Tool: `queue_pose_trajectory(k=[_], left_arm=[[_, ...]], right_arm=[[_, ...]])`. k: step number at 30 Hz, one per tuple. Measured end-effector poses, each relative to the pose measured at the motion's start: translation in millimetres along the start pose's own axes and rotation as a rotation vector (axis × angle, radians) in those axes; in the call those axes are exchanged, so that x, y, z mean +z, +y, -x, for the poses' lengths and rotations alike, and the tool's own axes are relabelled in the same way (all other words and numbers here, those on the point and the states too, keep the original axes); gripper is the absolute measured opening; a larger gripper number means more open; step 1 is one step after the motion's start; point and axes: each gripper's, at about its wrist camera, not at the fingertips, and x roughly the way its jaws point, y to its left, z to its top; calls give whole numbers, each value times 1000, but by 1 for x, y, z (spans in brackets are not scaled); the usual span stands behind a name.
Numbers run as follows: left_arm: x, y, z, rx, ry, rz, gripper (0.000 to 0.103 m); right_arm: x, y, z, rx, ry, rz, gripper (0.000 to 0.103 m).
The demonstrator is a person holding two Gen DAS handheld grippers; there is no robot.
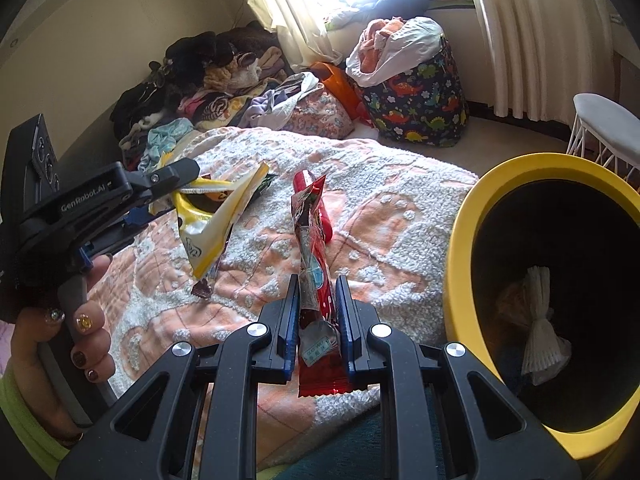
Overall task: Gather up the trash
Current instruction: 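Lift and carry the yellow chip bag and red wrapper over the yellow bin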
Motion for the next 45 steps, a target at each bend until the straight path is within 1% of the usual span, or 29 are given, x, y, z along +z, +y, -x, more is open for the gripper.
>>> queue_pose_trajectory(k=[27, 45], left_arm=[[-11, -39, -4, -28, 25, -95, 30], [-22, -73, -12, -53, 49, -183, 30]], right_arm=[[11, -43, 32, -39, -75, -88, 17], [19, -87, 50, -74, -126, -181, 17]])
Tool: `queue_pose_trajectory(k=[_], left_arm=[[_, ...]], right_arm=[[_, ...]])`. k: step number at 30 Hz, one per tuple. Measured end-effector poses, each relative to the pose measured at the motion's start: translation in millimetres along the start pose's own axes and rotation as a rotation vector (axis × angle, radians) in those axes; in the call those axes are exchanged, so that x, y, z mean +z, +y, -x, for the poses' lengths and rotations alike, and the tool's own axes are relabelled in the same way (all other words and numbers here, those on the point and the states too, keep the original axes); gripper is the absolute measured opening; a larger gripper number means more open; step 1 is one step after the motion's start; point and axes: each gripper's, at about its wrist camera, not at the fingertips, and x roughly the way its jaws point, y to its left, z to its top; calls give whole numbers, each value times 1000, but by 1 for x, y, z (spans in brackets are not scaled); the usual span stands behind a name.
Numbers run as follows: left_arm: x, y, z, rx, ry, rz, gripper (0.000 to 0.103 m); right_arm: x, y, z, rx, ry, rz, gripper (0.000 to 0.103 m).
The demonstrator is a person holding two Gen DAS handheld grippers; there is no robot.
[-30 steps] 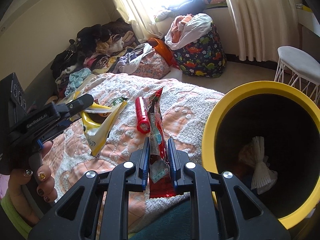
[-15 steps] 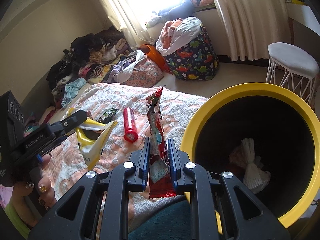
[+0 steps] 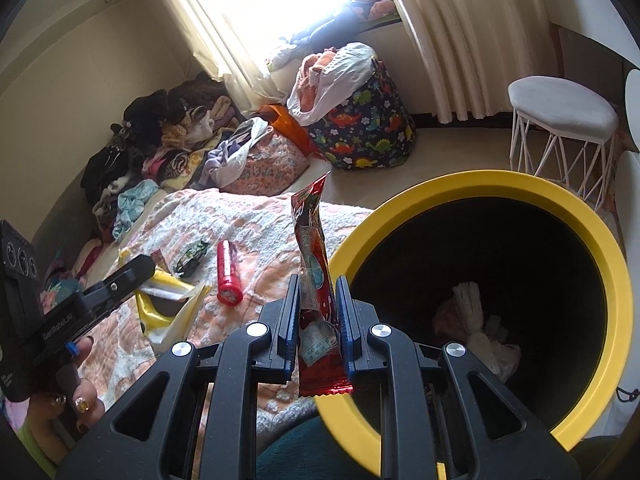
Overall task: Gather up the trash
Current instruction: 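Lift and carry the yellow chip bag and red wrapper over the yellow bin, then open both tools to drop the chip bag and red wrapper into the bin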
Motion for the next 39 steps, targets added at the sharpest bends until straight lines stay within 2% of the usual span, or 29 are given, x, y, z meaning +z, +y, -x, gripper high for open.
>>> queue_pose_trajectory(k=[39], left_arm=[[-26, -78, -29, -92, 77, -191, 30]], right_arm=[[18, -77, 29, -94, -100, -172, 17]])
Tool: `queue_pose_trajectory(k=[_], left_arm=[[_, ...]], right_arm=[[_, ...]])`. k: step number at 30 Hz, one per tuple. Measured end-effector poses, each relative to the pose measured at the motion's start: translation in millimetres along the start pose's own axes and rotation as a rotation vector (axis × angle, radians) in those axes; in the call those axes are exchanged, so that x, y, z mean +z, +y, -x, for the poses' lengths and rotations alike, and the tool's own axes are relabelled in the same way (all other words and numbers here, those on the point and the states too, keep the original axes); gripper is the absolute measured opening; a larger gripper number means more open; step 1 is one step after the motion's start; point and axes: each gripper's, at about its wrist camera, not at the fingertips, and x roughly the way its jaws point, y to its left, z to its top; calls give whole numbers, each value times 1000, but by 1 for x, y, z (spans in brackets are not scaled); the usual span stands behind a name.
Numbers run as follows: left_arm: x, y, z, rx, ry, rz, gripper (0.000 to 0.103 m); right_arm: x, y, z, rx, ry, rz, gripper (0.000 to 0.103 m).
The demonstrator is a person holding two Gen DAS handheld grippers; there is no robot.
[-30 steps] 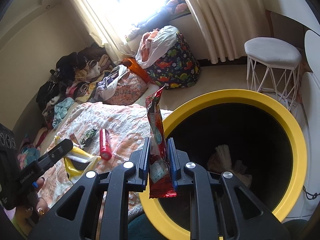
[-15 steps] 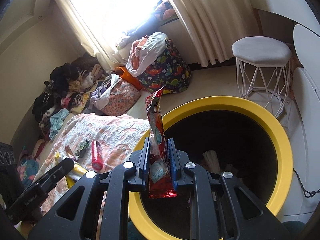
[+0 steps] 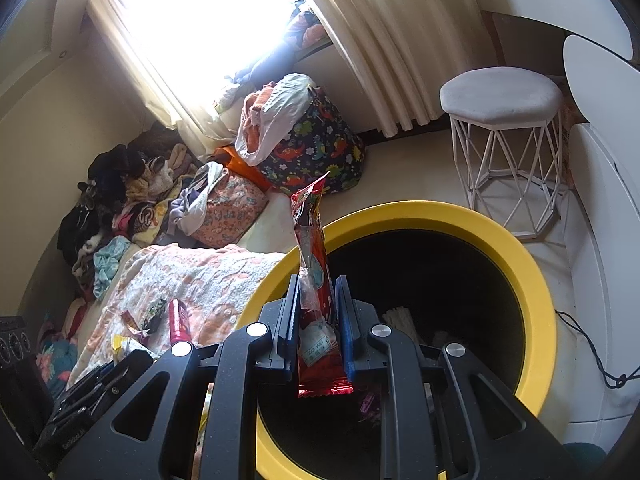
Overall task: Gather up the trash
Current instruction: 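Open both tools to drop the chip bag and red wrapper into the bin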
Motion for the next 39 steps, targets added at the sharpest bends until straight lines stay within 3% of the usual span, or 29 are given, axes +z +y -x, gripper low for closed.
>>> queue_pose_trajectory(k=[19, 34, 39], left_arm=[[-4, -29, -36, -31, 43, -82, 30], [0, -32, -66, -26, 79, -71, 30], [-2, -30, -66, -36, 79, -64, 43]], right_arm=[[-1, -23, -4, -56, 12, -58, 17], [-3, -32, -11, -76, 27, -90, 19], [-4, -36, -13, -77, 24, -110, 35]])
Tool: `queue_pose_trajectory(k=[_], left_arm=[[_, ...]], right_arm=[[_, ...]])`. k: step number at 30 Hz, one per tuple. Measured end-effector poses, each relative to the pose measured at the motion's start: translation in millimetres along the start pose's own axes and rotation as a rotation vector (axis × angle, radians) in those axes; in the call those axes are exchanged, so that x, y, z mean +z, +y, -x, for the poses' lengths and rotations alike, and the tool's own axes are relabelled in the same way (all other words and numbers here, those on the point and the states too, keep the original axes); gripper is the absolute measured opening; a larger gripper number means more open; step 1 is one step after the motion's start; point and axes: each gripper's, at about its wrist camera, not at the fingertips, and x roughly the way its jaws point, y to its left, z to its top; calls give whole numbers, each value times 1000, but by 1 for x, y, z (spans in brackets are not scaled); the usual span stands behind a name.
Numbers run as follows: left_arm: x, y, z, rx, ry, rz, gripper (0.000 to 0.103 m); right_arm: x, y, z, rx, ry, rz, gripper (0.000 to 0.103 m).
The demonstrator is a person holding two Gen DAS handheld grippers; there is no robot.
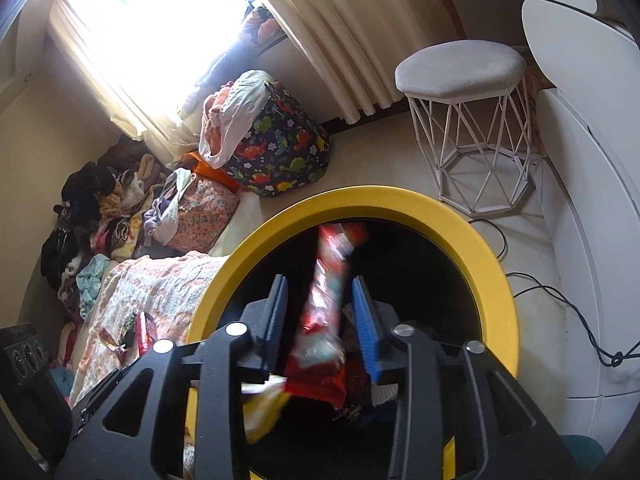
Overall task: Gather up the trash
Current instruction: 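Open both tools to drop the chip bag and red wrapper into the bin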
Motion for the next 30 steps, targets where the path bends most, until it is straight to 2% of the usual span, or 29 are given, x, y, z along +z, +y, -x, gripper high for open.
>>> queue_pose_trajectory(k=[1, 3, 4, 6, 8, 14, 17, 30], left_arm=[[0, 0, 1, -2, -3, 0, 46], [1, 2, 3, -4, -9, 9, 61], [1, 2, 4, -5, -12, 14, 64], [2, 4, 7, -5, -22, 21, 83], [2, 6, 12, -1, -42, 29, 92], [2, 16, 23, 16, -64, 65, 92], [0, 21, 29, 30, -76, 75, 92], [-2, 49, 55, 102, -120, 133, 92]], right_arm=[[0, 0, 0, -1, 1, 1, 36], [-1, -1, 0, -1, -2, 0, 42], [-1, 0, 0, -1, -3, 0, 45], [-1, 0, 0, -2, -3, 9, 47], [-1, 1, 1, -4, -8, 16, 51], [-1, 10, 3, -4, -28, 39, 63], [-1, 16, 4, -1, -37, 55, 65], [-10, 49, 9, 45, -54, 137, 66]])
